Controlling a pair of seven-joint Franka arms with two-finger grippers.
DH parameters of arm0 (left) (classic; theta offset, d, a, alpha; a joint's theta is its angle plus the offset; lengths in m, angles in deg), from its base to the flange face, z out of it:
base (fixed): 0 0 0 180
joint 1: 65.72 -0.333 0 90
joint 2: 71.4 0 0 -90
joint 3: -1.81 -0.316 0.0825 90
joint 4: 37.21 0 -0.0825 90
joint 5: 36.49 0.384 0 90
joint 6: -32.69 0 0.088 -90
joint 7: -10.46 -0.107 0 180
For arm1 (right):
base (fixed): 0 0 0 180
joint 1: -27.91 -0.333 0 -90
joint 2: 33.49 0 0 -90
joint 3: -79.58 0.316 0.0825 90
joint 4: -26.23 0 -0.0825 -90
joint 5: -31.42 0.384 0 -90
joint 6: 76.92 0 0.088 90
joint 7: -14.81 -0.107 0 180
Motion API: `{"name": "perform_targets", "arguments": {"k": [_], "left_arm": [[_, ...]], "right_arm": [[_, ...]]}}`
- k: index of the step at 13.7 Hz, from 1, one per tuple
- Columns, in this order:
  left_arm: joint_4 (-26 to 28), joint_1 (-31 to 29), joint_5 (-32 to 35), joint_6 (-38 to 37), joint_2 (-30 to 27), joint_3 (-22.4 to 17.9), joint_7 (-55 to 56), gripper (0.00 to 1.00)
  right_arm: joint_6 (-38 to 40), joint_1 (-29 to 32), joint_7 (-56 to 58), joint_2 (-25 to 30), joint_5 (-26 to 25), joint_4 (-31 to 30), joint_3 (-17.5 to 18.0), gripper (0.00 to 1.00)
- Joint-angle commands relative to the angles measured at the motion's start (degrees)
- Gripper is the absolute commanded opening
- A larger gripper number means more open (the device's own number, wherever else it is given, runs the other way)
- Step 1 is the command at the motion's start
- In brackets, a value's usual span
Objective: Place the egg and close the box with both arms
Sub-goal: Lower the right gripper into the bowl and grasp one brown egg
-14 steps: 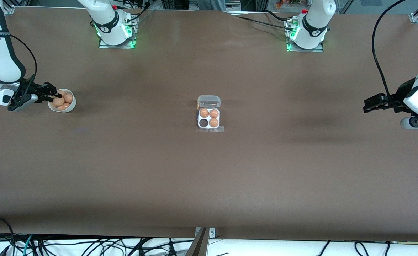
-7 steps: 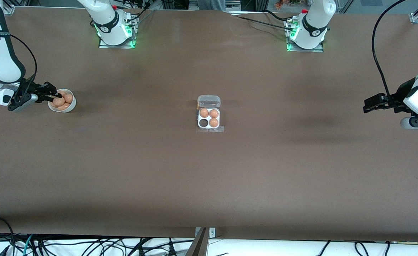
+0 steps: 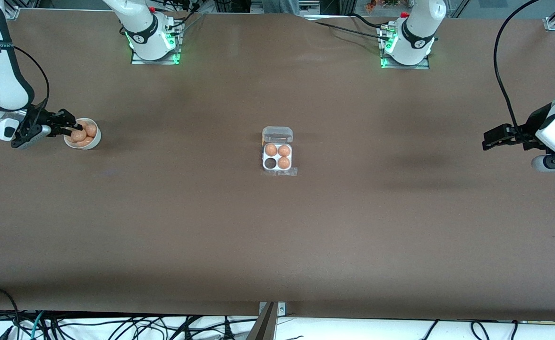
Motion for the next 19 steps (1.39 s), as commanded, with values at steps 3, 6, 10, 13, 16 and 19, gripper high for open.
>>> {"name": "perform_targets", "arguments": {"k": [3,6,10,13,16,19], "left_arm": [[-0.7,-0.1,0.9,-1.2,-0.4,0.2,-0.3,1.00],[-0.7,-0.2,1.0,-1.2,-0.4,0.2,-0.4,1.00],[-0.7,-0.2,0.9,-1.2,-0.4,0.2,-0.4,1.00],[-0.7,-0.2,0.9,-1.2,-0.4,0.2,-0.3,1.00],[-0.7,-0.2,1.0,-1.2,-0.4,0.2,-0.3,1.00],[-0.7,-0.2,1.0,-1.2,-0.4,0.2,-0.3,1.00]], "right_arm": [[1.5,-0.6,0.3,-1.2,1.2,1.9,0.8,0.32],[2.4,-0.6,0.4,-1.7,1.2,2.4,0.8,0.25],[2.5,-0.6,0.6,-2.1,1.2,2.4,0.8,0.25],[2.5,-0.6,0.4,-2.2,1.1,2.6,0.8,0.23],[6.0,-0.8,0.1,-2.4,0.9,6.5,1.0,0.23],[9.4,-0.8,-1.0,-2.7,0.8,8.8,1.1,0.23]]}}
